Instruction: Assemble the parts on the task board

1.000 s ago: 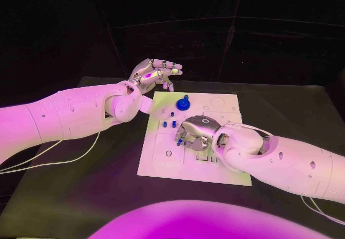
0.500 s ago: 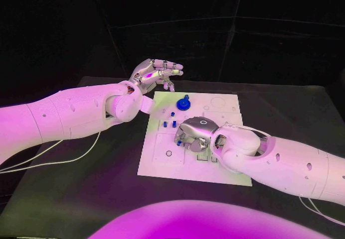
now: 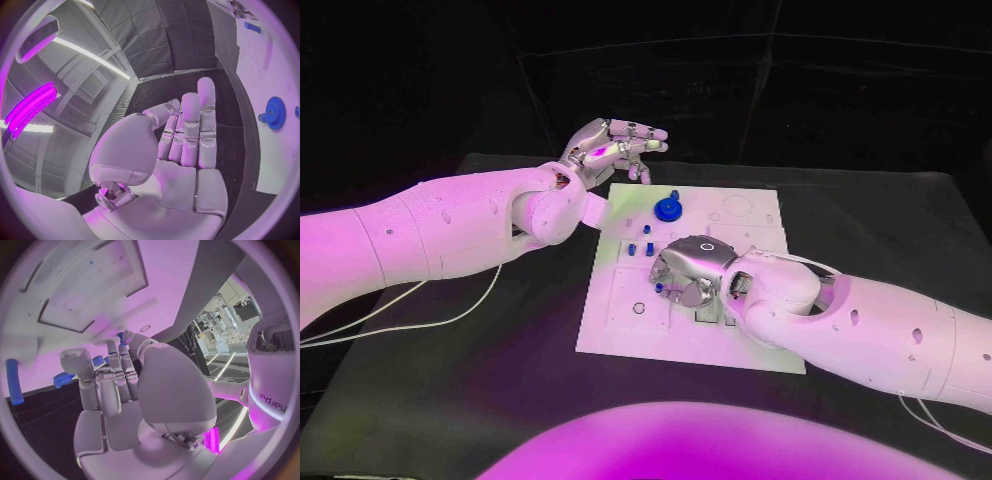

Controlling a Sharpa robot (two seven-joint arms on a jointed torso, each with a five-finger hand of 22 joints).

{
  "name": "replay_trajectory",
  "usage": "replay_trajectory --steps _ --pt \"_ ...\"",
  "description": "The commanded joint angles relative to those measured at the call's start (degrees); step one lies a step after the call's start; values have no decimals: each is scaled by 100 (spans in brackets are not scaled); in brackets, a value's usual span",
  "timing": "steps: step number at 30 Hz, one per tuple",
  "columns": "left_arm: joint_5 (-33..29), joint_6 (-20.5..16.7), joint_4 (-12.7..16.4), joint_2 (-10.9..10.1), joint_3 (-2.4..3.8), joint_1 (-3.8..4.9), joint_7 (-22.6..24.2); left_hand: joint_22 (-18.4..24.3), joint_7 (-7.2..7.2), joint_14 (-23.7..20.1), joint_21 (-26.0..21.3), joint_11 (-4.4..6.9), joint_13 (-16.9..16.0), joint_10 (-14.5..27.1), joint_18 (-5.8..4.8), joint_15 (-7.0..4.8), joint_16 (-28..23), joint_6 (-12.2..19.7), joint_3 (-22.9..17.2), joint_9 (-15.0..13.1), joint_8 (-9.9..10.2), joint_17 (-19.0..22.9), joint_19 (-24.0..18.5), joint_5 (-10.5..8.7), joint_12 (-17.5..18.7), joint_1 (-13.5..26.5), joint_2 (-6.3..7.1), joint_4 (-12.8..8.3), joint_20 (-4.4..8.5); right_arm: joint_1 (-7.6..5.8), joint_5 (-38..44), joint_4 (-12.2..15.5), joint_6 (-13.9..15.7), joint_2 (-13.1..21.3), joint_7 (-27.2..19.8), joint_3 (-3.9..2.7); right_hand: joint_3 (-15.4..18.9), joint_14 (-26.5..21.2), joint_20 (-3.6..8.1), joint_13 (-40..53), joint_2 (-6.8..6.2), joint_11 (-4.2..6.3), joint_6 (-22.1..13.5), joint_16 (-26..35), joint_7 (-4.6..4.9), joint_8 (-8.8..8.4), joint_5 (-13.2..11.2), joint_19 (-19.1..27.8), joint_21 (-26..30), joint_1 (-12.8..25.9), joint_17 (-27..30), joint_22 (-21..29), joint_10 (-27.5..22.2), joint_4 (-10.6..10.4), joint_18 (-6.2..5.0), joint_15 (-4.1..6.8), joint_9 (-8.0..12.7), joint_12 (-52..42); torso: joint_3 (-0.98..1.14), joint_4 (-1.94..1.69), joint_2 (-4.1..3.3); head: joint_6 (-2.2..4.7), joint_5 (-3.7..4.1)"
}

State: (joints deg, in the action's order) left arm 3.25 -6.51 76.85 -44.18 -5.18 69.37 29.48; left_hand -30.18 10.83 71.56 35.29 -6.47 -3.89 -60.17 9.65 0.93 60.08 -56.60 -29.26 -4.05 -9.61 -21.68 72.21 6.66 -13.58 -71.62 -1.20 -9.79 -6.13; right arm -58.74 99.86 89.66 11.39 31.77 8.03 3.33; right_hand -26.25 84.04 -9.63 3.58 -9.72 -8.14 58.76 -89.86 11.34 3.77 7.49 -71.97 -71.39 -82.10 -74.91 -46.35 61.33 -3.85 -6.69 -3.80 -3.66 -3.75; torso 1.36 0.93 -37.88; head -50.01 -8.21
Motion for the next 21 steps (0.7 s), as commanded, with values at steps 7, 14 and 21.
replay_trajectory --steps 7,14,21 --pt "-27 103 -6 -5 4 11 -9 9 6 -48 -32 -10 4 49 75 9 7 39 -43 -7 -31 9 -22 9 -29 43 -18 2 -20 -1 -169 256 812 269 -236 -2 86 596 -29 18 -18 -2 -297 -14 -37 -32 76 146 147 94 -1509 251 -163 59 -129 -61 4 -42 10 10 4 1 -2" --pt "-27 105 -4 -27 3 10 -20 10 9 -54 -35 -13 4 58 74 12 7 49 -51 -7 -37 13 -26 7 -35 53 -10 -3 -21 -103 -372 738 1053 857 -206 -29 101 596 -26 30 -4 6 -270 -14 -34 -4 110 125 137 120 -1509 225 -125 66 -125 -55 -13 -96 1 16 8 43 64" --pt "-27 105 -4 -33 0 10 -24 10 9 -54 -35 -13 4 58 74 12 7 49 -51 -7 -37 13 -26 7 -35 53 -10 -3 -21 -554 -506 695 580 1320 261 -117 516 596 -54 12 -157 -54 -697 -14 -254 -3 38 266 309 432 -1509 534 -441 -46 -164 -108 9 -46 -5 13 7 145 217"
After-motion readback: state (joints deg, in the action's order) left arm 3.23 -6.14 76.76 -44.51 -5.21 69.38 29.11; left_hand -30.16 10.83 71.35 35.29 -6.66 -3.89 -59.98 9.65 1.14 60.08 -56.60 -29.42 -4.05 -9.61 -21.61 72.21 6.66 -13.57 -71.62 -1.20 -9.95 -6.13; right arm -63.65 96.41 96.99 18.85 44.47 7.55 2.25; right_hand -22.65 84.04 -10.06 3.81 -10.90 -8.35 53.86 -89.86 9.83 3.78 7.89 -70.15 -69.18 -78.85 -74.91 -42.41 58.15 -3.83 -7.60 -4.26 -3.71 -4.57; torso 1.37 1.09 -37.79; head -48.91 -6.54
